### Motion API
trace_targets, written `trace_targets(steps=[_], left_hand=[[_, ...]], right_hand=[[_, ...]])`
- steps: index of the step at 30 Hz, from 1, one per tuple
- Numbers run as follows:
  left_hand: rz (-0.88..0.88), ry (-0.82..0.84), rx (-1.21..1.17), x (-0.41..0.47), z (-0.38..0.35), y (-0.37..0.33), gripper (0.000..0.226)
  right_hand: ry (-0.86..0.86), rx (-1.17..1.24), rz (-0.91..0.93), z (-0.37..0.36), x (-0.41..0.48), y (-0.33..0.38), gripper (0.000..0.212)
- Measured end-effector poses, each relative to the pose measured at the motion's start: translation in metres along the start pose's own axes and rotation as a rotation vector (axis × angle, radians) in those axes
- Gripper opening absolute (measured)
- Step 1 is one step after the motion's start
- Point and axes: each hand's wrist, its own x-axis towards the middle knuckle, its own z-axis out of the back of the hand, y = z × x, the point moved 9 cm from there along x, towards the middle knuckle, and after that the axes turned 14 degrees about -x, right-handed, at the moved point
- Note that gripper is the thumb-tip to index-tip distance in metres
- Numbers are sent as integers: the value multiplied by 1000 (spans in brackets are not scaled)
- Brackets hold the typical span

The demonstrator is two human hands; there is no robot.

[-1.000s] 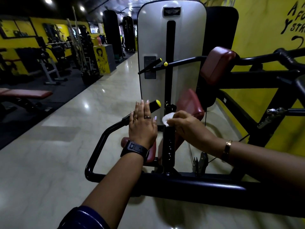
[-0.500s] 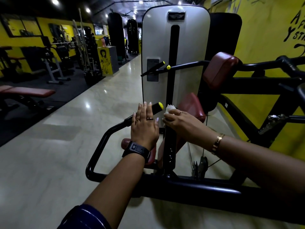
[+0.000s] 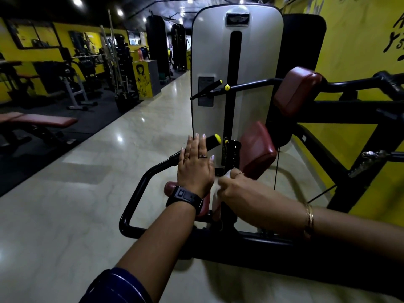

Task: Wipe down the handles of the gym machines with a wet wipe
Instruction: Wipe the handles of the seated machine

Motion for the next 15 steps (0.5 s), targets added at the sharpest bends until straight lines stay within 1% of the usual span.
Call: trace_targets(steps=[2,4,6,8,10,13,14,15], left_hand=[[2,-8,-3,0,1,0,78],[3,-4,4,1,0,1,79],[2,4,9,2,-2,2,80],[-3,2,0,2,0,1,83],[-9,-3,-6,1,0,0,79],[-19,-38,-22,1,2,0,78],[-23,-48,-24,0,2,0,78],[-27,-54,-26,0,1,0,78]], right_hand=[[-51,-65,104,6,-6,18,29],[-56,-138,142,6,-2,22,32],[-71,-161,125,5,9,12,35],[-105,-197,68,8,18,-3,36],[-171,-211,19,11,28,-20,38],[-189,-237,11,14,39,-39,60],[-181,-246,-9,14,40,-46,56],[-187,-253,-40,17,38,-50,43]])
